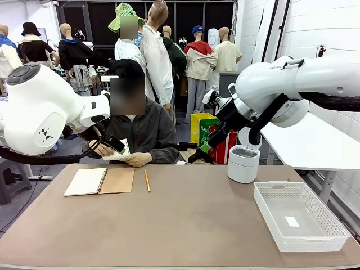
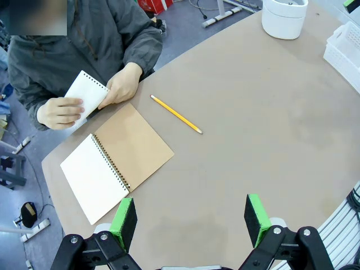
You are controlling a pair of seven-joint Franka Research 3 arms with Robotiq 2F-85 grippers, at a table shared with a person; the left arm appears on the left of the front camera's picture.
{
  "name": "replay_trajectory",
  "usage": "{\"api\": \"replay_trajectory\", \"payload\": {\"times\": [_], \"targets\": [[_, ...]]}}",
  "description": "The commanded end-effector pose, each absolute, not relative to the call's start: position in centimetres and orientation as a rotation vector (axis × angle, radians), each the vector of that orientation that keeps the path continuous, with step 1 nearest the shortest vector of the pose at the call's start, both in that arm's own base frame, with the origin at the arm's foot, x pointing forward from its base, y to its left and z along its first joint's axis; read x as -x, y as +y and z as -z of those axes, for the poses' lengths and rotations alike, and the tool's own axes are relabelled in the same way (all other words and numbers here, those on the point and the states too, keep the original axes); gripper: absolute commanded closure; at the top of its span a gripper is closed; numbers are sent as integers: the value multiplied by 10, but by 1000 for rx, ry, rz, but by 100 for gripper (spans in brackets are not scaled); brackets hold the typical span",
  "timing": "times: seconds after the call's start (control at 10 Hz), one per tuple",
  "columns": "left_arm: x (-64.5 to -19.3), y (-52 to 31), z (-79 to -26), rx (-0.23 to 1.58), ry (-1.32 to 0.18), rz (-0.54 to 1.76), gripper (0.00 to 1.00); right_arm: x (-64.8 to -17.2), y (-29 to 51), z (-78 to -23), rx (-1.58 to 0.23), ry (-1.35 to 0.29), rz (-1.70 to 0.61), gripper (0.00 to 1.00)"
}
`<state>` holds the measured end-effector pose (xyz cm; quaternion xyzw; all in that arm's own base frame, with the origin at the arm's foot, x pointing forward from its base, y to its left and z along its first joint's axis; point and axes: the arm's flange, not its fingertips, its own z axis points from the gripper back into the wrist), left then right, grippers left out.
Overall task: Sort the paper based on its condition.
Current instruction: If a person hands you a paper, place it in the Organizing basket , and if it's crumpled, put it in the Trash can.
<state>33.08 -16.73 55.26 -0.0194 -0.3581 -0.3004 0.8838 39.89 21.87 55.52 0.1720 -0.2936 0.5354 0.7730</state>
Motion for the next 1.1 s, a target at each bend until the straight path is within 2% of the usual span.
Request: {"api": "replay_trajectory", "payload": {"times": [0.0, 1.0], "targets": [[-331, -166, -552, 37, -746, 622, 0, -399, 218, -554, -369, -631, -1160, 0], [-331, -166, -552, 37, -746, 622, 0, -399, 218, -554, -369, -631, -1160, 0]]}}
